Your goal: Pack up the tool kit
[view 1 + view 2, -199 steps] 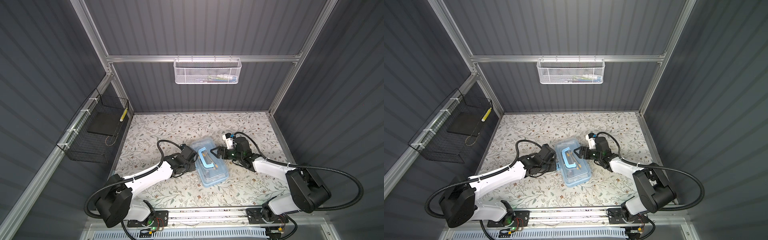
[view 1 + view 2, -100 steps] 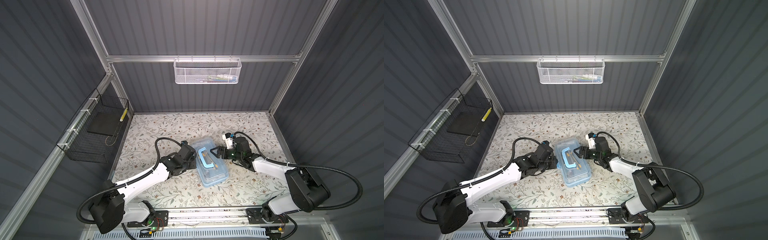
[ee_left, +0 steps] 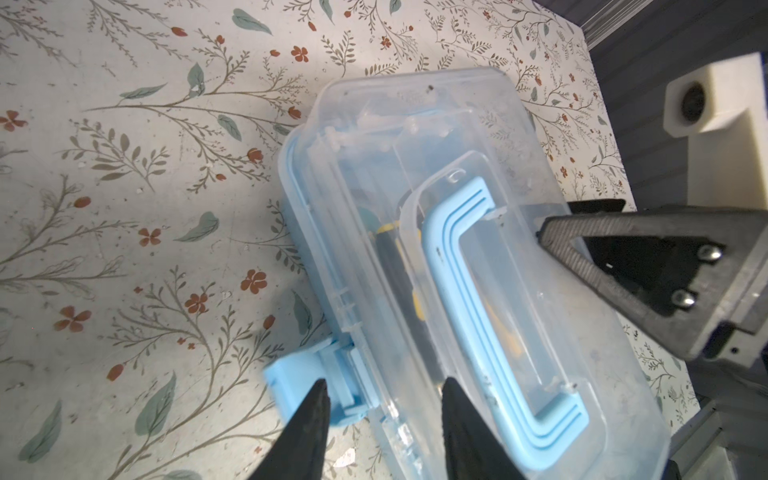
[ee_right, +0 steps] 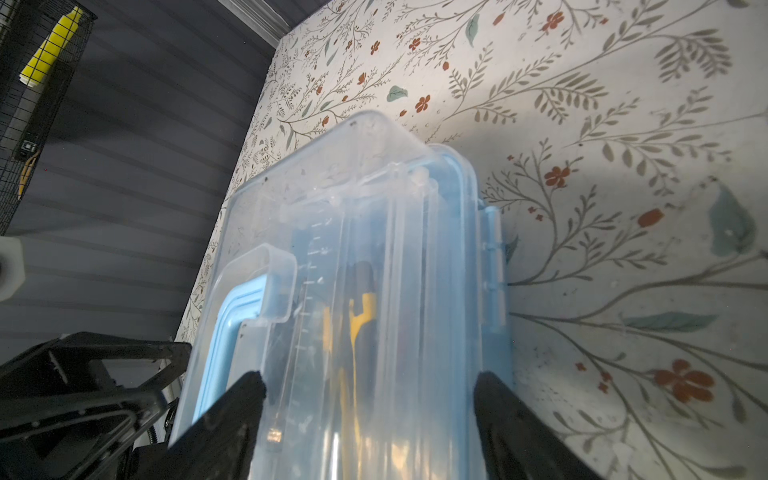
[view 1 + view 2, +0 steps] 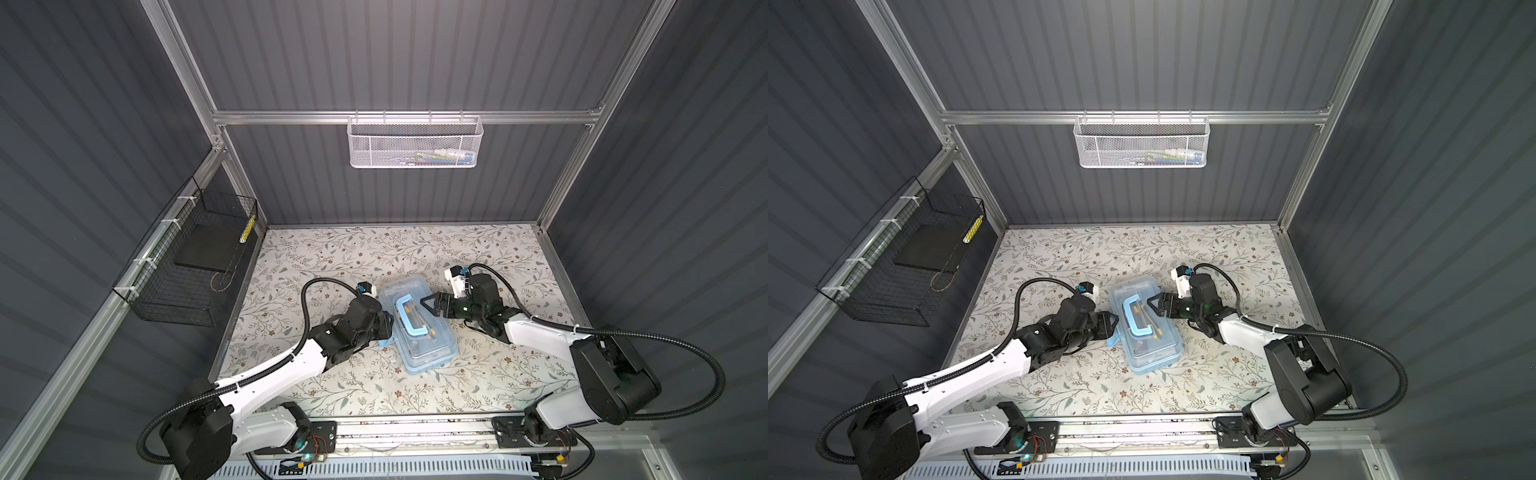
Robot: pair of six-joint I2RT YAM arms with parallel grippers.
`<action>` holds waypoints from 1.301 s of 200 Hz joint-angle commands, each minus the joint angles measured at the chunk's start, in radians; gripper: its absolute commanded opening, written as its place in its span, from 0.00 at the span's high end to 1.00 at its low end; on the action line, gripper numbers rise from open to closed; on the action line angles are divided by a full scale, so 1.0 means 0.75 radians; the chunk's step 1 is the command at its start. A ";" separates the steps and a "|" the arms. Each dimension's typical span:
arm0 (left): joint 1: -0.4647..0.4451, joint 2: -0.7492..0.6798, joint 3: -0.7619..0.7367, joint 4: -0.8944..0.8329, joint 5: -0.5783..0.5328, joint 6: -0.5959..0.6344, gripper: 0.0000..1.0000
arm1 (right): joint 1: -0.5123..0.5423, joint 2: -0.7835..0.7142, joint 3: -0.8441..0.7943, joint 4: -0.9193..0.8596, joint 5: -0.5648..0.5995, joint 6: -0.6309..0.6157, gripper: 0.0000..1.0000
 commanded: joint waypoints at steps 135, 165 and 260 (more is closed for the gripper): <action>-0.018 -0.017 -0.387 0.255 0.027 0.223 0.01 | 0.018 0.048 -0.005 -0.173 0.014 -0.025 0.20; -0.019 0.083 -0.372 0.385 0.044 0.297 0.01 | 0.018 0.056 0.004 -0.177 0.011 -0.024 0.20; -0.019 0.340 -0.361 0.594 -0.030 0.316 0.00 | 0.021 0.042 0.007 -0.185 0.014 -0.022 0.20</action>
